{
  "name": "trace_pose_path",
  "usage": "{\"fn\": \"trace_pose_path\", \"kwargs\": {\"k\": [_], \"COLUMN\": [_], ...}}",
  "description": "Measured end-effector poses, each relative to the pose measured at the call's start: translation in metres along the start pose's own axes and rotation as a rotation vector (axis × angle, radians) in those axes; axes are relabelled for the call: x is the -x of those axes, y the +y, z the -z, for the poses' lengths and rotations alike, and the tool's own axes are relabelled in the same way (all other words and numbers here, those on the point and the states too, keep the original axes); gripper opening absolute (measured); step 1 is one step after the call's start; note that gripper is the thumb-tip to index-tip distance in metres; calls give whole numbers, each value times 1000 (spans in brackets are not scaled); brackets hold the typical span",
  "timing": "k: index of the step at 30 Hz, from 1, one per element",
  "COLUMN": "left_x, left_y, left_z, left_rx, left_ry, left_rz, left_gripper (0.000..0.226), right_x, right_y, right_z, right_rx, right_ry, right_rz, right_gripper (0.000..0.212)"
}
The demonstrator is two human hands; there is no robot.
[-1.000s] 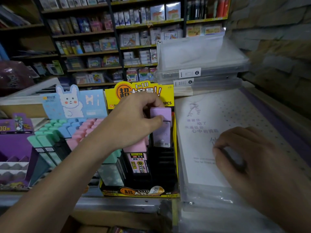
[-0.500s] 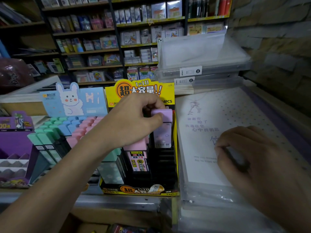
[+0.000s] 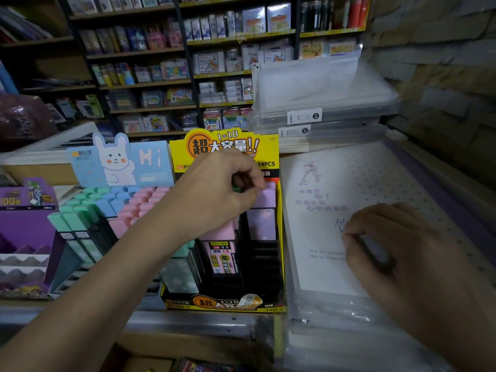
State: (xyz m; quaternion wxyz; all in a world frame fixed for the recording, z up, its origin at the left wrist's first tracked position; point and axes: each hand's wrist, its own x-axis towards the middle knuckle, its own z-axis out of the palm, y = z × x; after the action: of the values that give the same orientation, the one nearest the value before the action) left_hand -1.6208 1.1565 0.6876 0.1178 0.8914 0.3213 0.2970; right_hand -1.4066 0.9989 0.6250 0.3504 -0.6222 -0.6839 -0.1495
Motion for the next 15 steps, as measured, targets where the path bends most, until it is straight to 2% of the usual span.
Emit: {"fn": "trace_pose_path", "kwargs": {"k": [8, 15], "left_x": [0, 10], "left_y": [8, 16], "left_z": [1, 10], "left_rx": [-85, -98], "left_ry": [12, 4], "left_rz": [-2, 52], "left_gripper": [12, 23], "right_x": [0, -1], "right_y": [0, -1], "right_z": [0, 2], "right_rx": [-23, -22], "right_ry": [-8, 29], "right_rz": [-6, 22], "right_gripper": [6, 8]}}
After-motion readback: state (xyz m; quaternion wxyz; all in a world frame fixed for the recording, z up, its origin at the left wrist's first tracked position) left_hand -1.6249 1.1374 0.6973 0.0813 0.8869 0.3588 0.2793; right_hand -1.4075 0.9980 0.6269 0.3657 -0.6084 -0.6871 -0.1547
